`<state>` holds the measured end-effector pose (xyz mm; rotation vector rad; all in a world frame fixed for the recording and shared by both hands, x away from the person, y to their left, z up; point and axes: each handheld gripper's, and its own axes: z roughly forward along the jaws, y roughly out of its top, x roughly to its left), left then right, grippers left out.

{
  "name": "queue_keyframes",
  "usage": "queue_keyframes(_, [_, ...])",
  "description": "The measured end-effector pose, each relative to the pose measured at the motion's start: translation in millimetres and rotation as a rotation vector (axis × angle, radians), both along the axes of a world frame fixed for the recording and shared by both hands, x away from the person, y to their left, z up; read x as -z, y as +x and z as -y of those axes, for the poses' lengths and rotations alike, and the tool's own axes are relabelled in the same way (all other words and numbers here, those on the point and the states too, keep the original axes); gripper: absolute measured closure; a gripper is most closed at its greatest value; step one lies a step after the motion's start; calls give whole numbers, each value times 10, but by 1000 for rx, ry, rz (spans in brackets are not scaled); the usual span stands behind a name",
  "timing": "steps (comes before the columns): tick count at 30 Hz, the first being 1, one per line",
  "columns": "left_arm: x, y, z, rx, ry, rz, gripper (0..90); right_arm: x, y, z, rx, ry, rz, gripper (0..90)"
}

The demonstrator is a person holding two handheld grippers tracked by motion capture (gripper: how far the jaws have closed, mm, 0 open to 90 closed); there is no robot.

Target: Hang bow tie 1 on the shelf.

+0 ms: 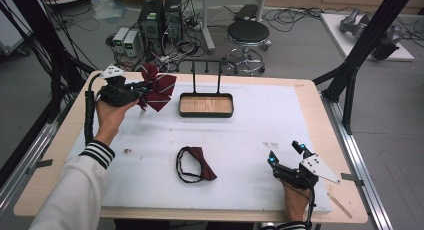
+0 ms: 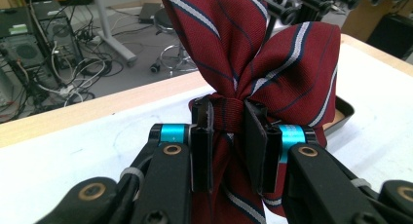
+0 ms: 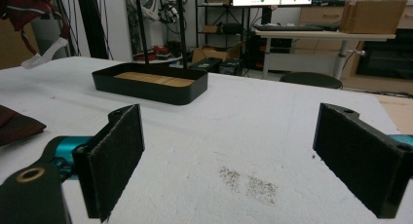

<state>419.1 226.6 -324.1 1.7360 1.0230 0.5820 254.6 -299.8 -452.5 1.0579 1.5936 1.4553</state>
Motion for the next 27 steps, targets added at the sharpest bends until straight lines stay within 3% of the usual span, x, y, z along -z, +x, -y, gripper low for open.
queue_keyframes(5, [-33,0,81,23,-20,6,742,0,1,2,-2,-2,1,105])
queue_keyframes(8, [-58,0,131,37,-4,13,741,0,2,2,-1,-1,1,105])
queue_keyframes(13, [-132,5,226,70,-18,35,741,0,2,2,-2,-2,1,105])
queue_keyframes(27, [-229,44,515,149,-24,42,741,0,3,2,-3,0,-1,105])
